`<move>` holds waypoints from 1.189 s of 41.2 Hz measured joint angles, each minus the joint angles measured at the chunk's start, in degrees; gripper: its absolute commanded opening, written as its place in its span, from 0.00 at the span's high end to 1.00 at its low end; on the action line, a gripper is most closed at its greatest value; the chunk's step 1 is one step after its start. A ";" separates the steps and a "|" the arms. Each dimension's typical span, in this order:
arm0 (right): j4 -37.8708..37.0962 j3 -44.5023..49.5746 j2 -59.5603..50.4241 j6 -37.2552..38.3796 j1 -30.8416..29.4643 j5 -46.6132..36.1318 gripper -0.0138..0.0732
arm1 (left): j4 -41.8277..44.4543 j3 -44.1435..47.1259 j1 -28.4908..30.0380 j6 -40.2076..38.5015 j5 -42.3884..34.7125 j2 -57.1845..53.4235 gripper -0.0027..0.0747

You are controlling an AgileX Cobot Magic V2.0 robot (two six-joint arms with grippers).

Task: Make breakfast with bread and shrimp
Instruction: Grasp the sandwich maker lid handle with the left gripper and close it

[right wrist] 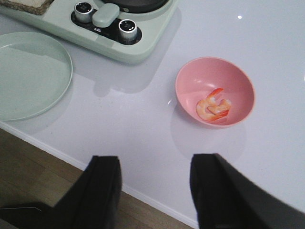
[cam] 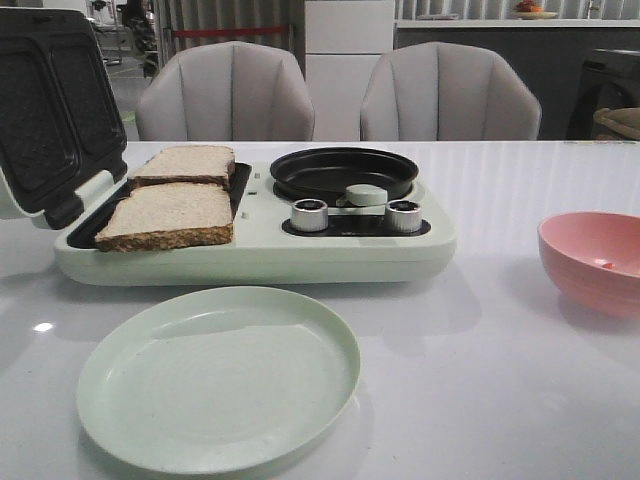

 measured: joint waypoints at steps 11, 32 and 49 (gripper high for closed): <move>0.00 0.00 0.00 0.00 0.00 0.00 0.32 | -0.14 -7.87 -3.04 0.00 0.00 7.36 0.84; 0.00 0.00 0.00 0.00 0.00 0.00 0.32 | -0.01 -13.65 -11.43 0.04 4.44 8.42 0.84; 0.00 0.00 0.00 0.00 0.00 0.00 0.32 | -0.24 -13.65 -19.97 0.14 5.20 8.42 0.84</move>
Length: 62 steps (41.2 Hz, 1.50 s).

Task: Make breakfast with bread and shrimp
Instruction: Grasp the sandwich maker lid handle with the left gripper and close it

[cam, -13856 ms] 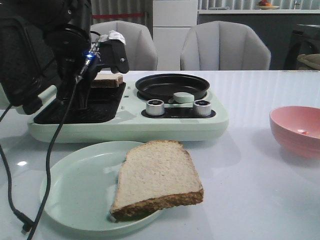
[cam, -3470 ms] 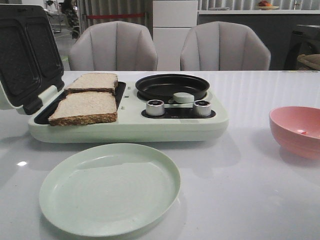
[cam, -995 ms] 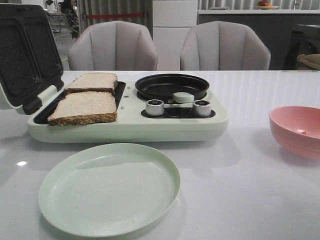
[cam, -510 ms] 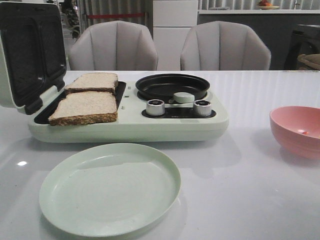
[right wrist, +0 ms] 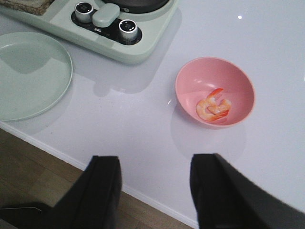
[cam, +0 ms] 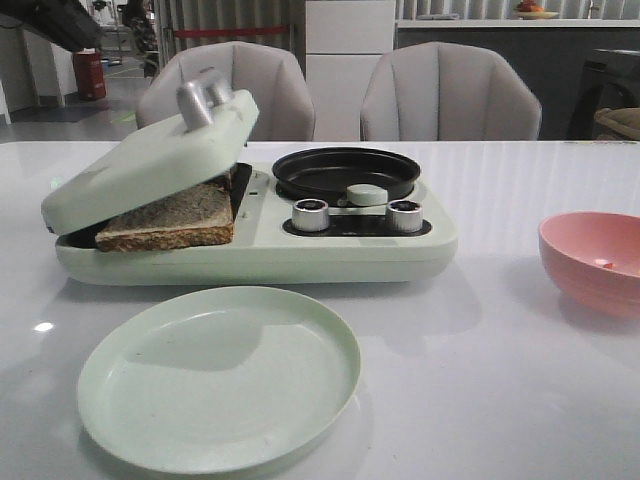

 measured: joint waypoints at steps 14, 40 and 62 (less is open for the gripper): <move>0.00 0.00 0.00 0.00 0.00 0.00 0.32 | 0.68 0.00 -1.37 0.00 2.43 -1.25 0.83; 0.00 0.00 0.00 0.00 0.00 0.00 0.32 | 17.84 6.98 -23.47 -5.11 2.52 -20.66 0.83; -0.13 0.00 0.00 0.00 0.00 0.00 0.32 | 26.18 36.57 -31.95 -19.41 -10.07 -44.93 0.83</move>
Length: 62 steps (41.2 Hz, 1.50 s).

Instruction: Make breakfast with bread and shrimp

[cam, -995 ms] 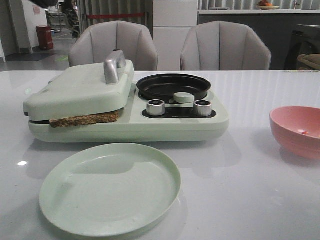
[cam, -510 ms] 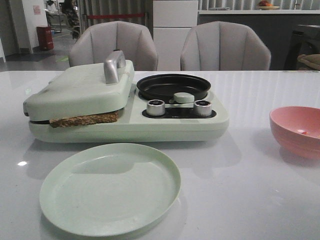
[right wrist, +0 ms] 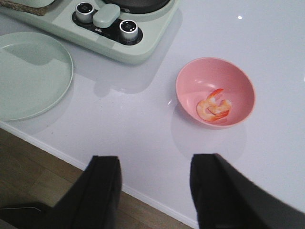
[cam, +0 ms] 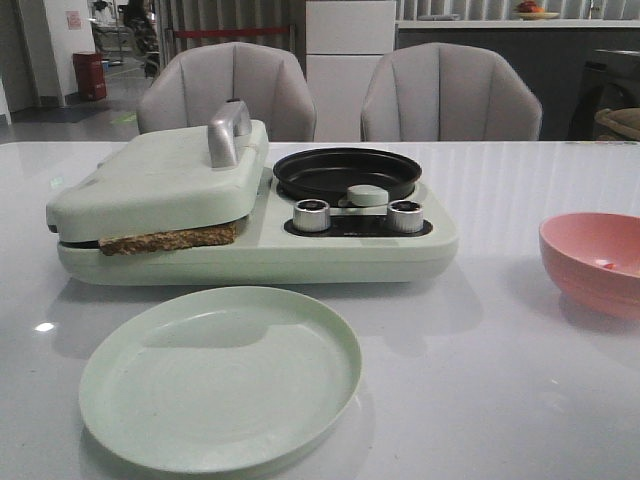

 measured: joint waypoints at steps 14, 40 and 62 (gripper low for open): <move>-3.93 0.00 0.00 0.00 0.00 0.00 0.32 | 0.00 14.52 0.00 -5.55 -4.35 -19.98 0.83; -7.46 0.00 3.54 8.15 0.00 -0.24 0.32 | 4.10 19.40 3.88 -9.52 -3.80 -24.94 0.83; -7.25 -9.89 24.82 11.30 -15.57 -0.04 0.32 | 4.70 19.40 5.58 -9.74 -2.51 -24.94 0.83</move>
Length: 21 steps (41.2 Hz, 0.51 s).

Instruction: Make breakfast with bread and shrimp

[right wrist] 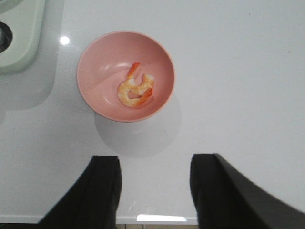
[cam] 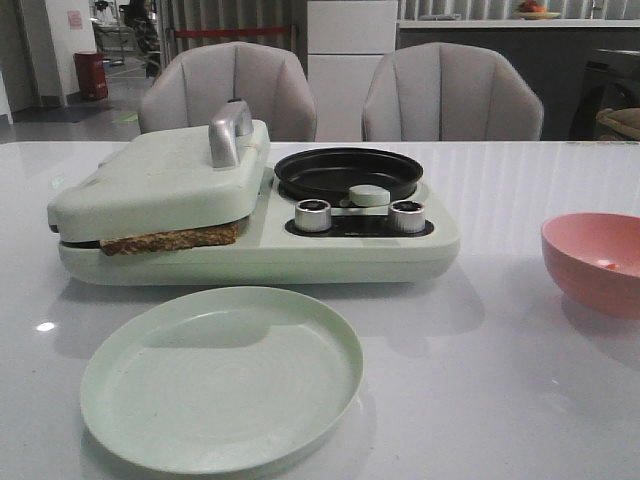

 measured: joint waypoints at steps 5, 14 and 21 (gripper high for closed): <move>7.10 -1.60 4.97 -6.53 -6.74 -0.22 0.32 | 0.00 0.00 0.00 0.00 0.00 0.00 0.83; 17.81 -4.09 15.40 -20.25 -17.45 -1.57 0.32 | 0.00 0.00 0.00 0.00 0.09 0.00 0.83; 19.65 -7.27 24.61 -25.22 -18.38 -2.69 0.32 | 0.00 0.00 0.00 0.00 0.09 0.00 0.83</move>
